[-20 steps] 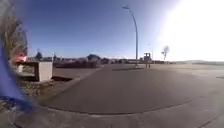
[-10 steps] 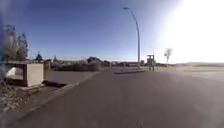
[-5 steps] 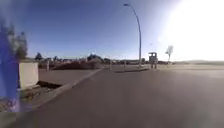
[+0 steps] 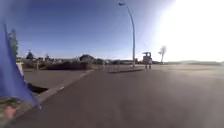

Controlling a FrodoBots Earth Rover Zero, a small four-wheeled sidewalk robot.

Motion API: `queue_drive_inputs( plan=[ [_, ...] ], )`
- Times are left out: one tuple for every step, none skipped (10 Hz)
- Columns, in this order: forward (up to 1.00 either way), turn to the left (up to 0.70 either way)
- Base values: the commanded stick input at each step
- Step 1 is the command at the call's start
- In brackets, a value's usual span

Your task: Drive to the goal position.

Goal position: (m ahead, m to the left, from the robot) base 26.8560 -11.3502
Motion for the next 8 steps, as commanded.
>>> queue_drive_inputs(
  plan=[
    [0.70, 0.00],
    [0.70, 0.00],
    [0.70, 0.00],
    [0.70, 0.00],
    [0.70, 0.00],
    [0.70, 0.00],
    [0.70, 0.00],
    [0.70, 0.00]
  ],
)
